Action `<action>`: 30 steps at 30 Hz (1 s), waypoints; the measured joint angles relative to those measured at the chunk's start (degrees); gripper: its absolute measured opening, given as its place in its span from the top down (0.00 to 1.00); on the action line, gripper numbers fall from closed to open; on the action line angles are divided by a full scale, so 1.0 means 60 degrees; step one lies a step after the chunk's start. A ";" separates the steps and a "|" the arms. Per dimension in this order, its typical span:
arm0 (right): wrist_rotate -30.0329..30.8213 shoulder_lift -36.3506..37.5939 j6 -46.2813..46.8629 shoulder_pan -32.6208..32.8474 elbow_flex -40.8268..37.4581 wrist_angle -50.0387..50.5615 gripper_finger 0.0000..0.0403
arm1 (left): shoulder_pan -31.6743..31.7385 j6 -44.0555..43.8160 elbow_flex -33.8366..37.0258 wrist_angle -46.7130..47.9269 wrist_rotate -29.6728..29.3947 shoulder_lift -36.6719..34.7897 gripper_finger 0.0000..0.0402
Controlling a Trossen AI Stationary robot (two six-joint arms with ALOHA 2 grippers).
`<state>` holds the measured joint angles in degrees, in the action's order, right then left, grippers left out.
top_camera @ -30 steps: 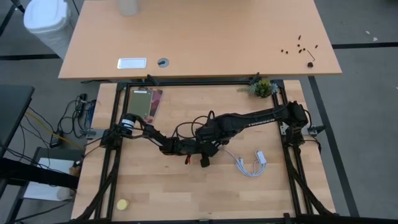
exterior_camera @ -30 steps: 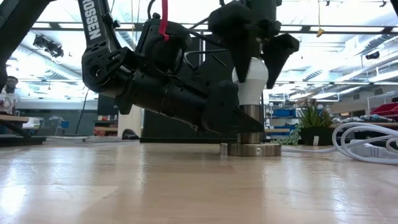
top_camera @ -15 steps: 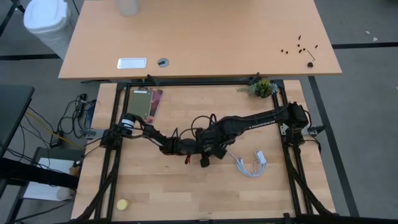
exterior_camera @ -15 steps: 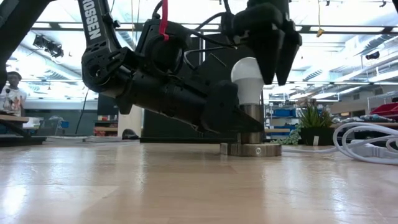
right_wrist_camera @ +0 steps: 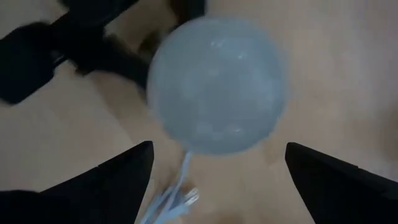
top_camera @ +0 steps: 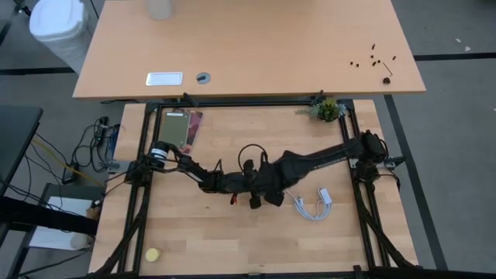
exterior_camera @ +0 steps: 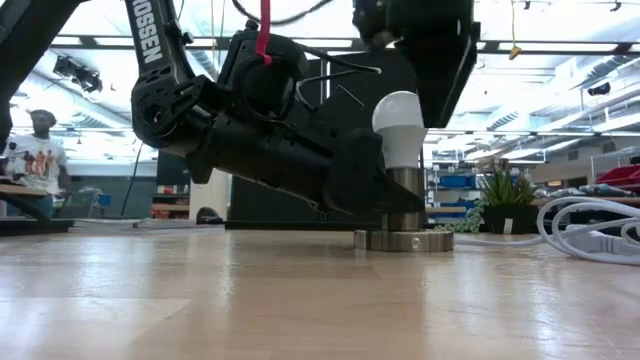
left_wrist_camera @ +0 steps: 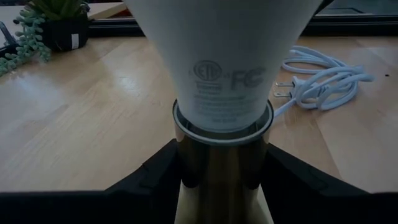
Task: Screw lightbulb
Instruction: Remove the white lightbulb from the desk lamp
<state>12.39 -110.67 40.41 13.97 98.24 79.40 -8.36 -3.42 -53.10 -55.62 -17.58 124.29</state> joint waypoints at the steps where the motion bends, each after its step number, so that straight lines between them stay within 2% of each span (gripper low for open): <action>1: 0.0404 0.0000 0.0117 0.0200 0.0000 0.0056 0.07 | -0.0002 0.0004 0.0000 0.0014 0.0000 0.0000 0.53; 3: 0.0927 0.0000 0.0356 0.0571 0.0000 0.0128 0.07 | -0.0004 0.0004 -0.0004 0.0014 -0.0004 0.0000 0.53; 12: 0.2047 0.0066 0.1737 0.1491 0.0000 0.0185 0.07 | -0.0004 0.0004 0.0000 -0.0021 -0.0018 0.0000 0.53; 18: 0.3504 0.0106 0.2996 0.2429 -0.0259 0.0163 0.07 | -0.0004 -0.0003 0.0000 -0.0028 -0.0022 0.0000 0.53; 20: 0.3936 0.0117 0.3173 0.2596 -0.0659 0.0120 0.07 | -0.0006 -0.0040 0.0000 -0.0024 -0.0016 0.0000 0.53; 24: 0.4030 0.0300 0.3964 0.2763 -0.1992 -0.0294 0.07 | -0.0073 -0.0190 0.0000 0.0019 -0.0015 0.0000 0.53; 28: 0.4097 0.0957 0.4690 0.3144 -0.3749 -0.2594 0.07 | -0.0276 -0.0421 0.0000 0.0048 0.0014 0.0000 0.53; 30: 0.4608 0.1278 0.4735 0.3318 -0.4543 -0.3840 0.07 | -0.0417 -0.0510 -0.0004 0.0066 0.0026 0.0000 0.53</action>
<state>40.04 -103.00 68.82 33.88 70.98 56.36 -10.86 -6.48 -53.12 -55.23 -17.42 124.29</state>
